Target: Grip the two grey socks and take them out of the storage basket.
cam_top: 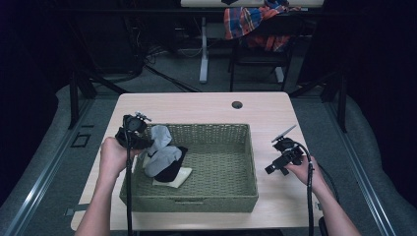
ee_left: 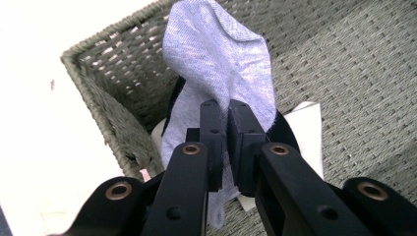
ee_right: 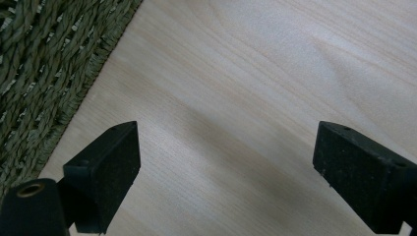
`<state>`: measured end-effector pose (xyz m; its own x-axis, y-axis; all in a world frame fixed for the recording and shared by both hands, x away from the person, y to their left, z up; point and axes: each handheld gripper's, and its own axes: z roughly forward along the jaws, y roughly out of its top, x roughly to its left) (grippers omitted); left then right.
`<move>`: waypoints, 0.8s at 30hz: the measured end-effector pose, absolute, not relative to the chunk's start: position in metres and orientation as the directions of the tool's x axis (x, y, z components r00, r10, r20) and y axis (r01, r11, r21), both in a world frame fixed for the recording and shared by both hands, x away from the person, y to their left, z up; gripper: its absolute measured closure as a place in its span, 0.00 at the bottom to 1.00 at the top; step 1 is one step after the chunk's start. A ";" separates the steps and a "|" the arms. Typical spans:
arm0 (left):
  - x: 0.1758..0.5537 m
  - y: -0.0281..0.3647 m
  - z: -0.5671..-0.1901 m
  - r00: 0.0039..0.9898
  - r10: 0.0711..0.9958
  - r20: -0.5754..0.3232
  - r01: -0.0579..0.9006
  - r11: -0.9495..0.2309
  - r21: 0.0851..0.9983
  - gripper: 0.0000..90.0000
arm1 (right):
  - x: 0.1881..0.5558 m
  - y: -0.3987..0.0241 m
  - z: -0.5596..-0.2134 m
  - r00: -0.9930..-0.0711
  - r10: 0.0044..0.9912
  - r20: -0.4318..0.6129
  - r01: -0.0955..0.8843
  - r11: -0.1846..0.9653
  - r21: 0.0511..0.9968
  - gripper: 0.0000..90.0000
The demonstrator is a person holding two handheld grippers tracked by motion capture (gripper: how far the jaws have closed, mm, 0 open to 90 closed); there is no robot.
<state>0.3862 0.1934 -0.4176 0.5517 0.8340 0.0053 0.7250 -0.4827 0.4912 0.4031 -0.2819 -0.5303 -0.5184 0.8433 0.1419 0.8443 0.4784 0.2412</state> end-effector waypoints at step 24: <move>0.373 0.220 -0.379 0.501 0.865 0.036 0.697 -0.428 0.576 0.96 | 0.403 -0.283 -0.529 -0.515 0.845 0.146 0.846 0.474 0.243 0.12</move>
<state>0.3727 0.2196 -0.3791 0.5006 0.8649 0.0364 0.6968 -0.4275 0.5759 0.4029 -0.2832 -0.5291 -0.5151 0.8446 0.1458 0.8462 0.4741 0.2432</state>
